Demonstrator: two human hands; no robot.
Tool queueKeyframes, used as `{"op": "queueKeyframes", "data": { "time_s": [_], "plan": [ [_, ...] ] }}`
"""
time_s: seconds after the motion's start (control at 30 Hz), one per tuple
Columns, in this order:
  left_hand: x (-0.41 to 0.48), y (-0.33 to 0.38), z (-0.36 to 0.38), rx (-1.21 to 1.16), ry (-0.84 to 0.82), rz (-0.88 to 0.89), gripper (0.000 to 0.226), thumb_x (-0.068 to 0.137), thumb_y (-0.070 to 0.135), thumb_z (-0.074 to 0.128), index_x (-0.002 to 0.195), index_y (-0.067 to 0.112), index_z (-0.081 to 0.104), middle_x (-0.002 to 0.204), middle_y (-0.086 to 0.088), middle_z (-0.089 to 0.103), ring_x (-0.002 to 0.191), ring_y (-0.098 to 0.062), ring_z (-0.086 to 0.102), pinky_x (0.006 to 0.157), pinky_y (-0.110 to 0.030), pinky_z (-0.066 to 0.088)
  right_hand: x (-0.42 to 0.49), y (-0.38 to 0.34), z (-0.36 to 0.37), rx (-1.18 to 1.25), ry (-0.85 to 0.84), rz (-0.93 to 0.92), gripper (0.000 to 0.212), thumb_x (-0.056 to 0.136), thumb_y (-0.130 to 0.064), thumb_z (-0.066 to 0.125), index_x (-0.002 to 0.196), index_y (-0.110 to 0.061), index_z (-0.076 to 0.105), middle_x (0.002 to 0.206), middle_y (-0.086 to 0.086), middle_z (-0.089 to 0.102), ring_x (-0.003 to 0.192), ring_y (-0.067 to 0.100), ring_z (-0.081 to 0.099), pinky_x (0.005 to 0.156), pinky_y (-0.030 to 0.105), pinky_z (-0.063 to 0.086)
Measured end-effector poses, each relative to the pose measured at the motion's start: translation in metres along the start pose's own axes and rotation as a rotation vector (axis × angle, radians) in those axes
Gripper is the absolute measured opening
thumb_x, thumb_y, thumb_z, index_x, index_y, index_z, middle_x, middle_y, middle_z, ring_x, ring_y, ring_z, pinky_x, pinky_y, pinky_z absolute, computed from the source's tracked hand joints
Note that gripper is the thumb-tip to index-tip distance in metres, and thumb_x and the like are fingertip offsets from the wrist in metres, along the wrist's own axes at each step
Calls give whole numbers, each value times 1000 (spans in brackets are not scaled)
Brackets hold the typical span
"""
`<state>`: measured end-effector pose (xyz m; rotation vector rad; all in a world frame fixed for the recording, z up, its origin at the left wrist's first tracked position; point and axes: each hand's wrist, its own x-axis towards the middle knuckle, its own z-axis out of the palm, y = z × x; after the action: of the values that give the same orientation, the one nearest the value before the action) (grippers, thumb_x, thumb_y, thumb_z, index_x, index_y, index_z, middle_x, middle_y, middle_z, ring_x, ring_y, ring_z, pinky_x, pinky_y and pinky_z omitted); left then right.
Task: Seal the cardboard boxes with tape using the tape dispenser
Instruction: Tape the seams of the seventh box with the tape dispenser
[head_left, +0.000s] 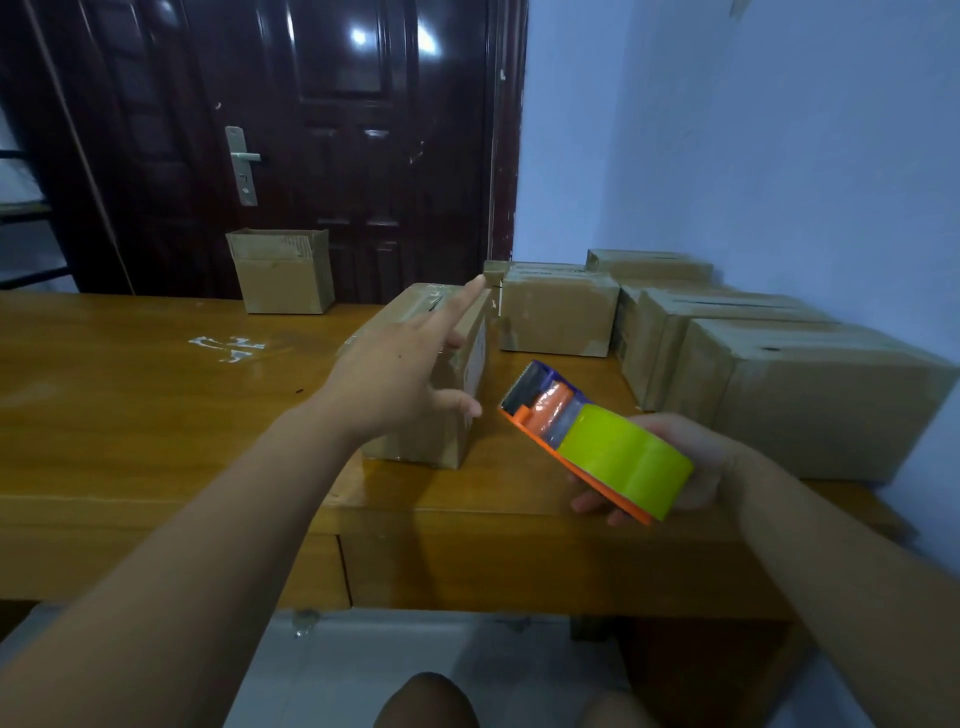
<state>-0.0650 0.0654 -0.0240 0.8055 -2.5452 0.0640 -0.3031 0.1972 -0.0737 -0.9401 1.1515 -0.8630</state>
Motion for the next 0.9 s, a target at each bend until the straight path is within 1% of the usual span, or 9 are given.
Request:
{"op": "queueKeyframes", "data": {
  "time_s": [0.07,0.17,0.27,0.47,0.6,0.7,0.8,0.87,0.9],
  "plan": [
    [-3,-1,1,56,23,-1,100,76,46,70,149,37,3,132,11,51,114,-11,51,77,-22,42,-1,-1,-8,-43,91,24,64,47,-42,92,101,-13,75,100,17,71,91,33,70,69,41,58],
    [-3,-3,4,158,40,51,63,86,37,63,141,38,34,130,11,48,109,-10,52,71,-18,40,3,-1,-15,-63,261,59,58,70,-42,72,117,-9,63,102,16,71,92,29,69,78,40,52],
    [-5,-6,7,167,78,71,41,90,28,60,129,34,52,135,12,46,113,-10,52,73,-17,39,4,-7,-20,-116,443,79,50,77,-39,63,117,-9,60,100,13,72,87,25,70,72,35,53],
    [-3,-6,11,260,91,86,28,94,24,53,121,33,55,148,13,37,120,-16,51,80,-28,48,5,-16,-19,-355,643,192,38,90,-40,60,111,-9,60,107,12,65,93,25,64,60,30,53],
    [-3,-3,12,270,91,81,26,95,24,51,119,32,56,147,14,38,120,-16,52,76,-28,47,14,-19,-23,-446,686,225,42,88,-44,62,116,-12,59,118,11,60,108,29,58,81,40,53],
    [-1,-3,10,274,103,84,27,95,21,51,119,31,56,147,12,39,119,-17,53,74,-28,47,20,-23,-20,-582,695,241,41,92,-44,58,121,-15,59,119,7,58,110,26,53,74,34,48],
    [0,0,10,293,79,68,44,96,22,50,136,39,40,142,10,45,111,-17,57,69,-29,48,23,-32,-15,-677,653,243,40,95,-37,54,130,-17,54,121,7,58,111,26,54,81,37,49],
    [1,4,12,287,73,20,75,95,25,53,148,41,1,124,6,59,93,-15,62,58,-26,45,26,-39,-9,-769,646,210,47,96,-29,56,141,-19,45,139,9,50,122,28,50,100,41,44],
    [2,6,13,281,76,-21,88,94,28,55,146,39,-17,116,5,63,85,-15,63,55,-26,44,28,-42,-5,-836,671,155,50,96,-25,56,144,-22,41,144,9,44,125,28,48,100,37,42]
  ]
}}
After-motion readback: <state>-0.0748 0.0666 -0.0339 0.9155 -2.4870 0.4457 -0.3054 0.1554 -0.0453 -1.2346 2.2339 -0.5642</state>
